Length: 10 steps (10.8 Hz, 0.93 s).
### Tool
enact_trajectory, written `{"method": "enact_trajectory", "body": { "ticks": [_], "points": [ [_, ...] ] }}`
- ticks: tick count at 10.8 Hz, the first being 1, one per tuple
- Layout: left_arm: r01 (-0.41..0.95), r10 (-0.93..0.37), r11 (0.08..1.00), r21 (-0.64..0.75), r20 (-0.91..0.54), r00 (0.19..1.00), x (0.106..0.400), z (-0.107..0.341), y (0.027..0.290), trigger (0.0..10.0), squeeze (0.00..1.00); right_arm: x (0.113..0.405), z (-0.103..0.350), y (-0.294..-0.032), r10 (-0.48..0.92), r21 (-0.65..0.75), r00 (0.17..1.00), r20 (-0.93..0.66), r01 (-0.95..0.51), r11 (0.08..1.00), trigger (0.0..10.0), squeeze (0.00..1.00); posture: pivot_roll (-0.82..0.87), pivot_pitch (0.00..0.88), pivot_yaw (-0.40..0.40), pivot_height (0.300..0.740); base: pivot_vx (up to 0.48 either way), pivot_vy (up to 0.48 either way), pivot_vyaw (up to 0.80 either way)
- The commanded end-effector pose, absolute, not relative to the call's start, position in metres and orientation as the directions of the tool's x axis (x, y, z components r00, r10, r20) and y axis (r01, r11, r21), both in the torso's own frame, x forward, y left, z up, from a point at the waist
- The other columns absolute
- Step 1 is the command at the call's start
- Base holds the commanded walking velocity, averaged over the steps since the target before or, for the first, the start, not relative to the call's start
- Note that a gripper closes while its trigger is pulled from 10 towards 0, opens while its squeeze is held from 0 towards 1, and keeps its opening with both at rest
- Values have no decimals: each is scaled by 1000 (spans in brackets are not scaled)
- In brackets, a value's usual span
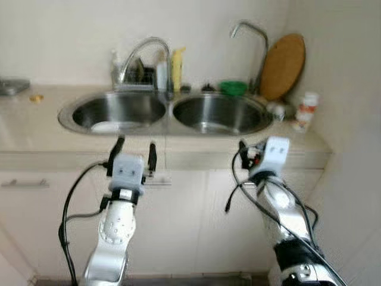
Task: Kitchen organization
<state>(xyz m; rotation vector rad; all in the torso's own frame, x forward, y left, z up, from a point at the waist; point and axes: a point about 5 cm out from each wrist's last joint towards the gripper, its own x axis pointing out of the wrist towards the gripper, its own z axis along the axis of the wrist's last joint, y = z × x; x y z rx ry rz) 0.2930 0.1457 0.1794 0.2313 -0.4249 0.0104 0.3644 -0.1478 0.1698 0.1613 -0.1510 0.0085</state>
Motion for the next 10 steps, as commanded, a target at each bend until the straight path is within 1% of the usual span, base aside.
{"method": "enact_trajectory", "body": {
  "ticks": [1,7,8,10],
  "points": [
    [-48,-51,973,226,415,908,294,182,144,10000,0,364,176,-145,5,155,985,174,-32,987,10000,0,43,0,-50,740,0,458,-800],
    [-30,-72,972,234,417,906,292,180,141,10000,0,359,174,-145,26,130,980,195,-52,990,10000,0,46,0,-51,740,0,452,-800],
    [-27,-75,972,233,419,905,291,179,140,10000,0,358,172,-144,30,125,981,194,-55,991,10000,0,47,0,-50,740,-255,311,-800],
    [-24,-86,969,245,425,901,290,179,139,10000,0,356,169,-143,38,105,980,195,-59,993,10000,0,46,0,-48,740,0,0,-800]
  ]
}}
